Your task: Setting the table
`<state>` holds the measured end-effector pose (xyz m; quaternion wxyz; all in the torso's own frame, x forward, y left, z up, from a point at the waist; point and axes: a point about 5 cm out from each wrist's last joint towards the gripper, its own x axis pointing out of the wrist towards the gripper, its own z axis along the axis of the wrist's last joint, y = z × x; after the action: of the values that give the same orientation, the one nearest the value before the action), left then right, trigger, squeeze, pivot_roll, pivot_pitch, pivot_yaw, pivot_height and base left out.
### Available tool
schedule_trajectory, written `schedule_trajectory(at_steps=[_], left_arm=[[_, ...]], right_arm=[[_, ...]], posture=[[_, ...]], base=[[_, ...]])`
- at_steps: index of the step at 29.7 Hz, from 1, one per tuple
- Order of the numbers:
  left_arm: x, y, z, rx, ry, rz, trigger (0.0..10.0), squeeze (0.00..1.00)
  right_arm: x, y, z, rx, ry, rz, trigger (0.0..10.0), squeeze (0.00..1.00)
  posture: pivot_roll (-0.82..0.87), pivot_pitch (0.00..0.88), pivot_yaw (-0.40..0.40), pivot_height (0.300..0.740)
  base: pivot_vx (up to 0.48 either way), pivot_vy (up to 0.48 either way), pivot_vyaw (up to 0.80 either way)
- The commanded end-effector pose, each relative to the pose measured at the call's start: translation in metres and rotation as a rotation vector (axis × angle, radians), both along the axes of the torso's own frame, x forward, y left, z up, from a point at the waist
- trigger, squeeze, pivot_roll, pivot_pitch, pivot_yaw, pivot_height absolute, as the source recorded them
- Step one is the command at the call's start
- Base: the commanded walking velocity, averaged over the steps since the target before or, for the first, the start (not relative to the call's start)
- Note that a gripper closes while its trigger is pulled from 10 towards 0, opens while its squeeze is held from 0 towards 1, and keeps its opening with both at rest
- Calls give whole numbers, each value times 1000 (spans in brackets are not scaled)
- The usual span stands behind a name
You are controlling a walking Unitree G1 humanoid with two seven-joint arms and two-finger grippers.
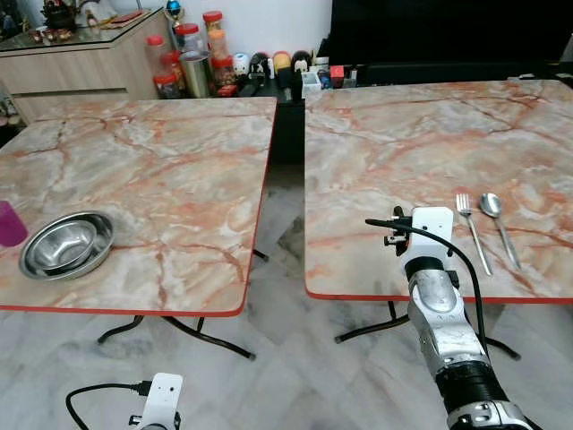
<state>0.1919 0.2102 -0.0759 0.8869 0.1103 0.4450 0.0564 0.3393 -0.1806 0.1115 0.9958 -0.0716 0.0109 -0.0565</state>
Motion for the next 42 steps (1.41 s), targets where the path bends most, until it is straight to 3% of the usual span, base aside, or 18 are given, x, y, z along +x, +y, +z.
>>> schedule_trajectory(at_steps=[1, 13, 32, 42], left_arm=[[-4, 3, -1, 1, 5, 16, 10000, 0], [-6, 8, -1, 7, 7, 30, 10000, 0], [1, 9, 3, -43, -48, 79, 10000, 0], [0, 9, 3, -42, -42, 78, 10000, 0]], right_arm=[[1, 0, -3, 7, 22, -3, 10000, 0], [0, 7, -8, 24, 42, 18, 10000, 0], [2, 13, -4, 45, 46, 29, 10000, 0], [1, 9, -8, 69, 54, 10, 10000, 0]], posture=[[-68, 0, 69, 740], [-68, 0, 66, 740], [-73, 0, 57, 740], [-76, 0, 56, 740]], base=[[0, -405, 0], [0, -409, 0], [0, 0, 0], [351, 0, 0]])
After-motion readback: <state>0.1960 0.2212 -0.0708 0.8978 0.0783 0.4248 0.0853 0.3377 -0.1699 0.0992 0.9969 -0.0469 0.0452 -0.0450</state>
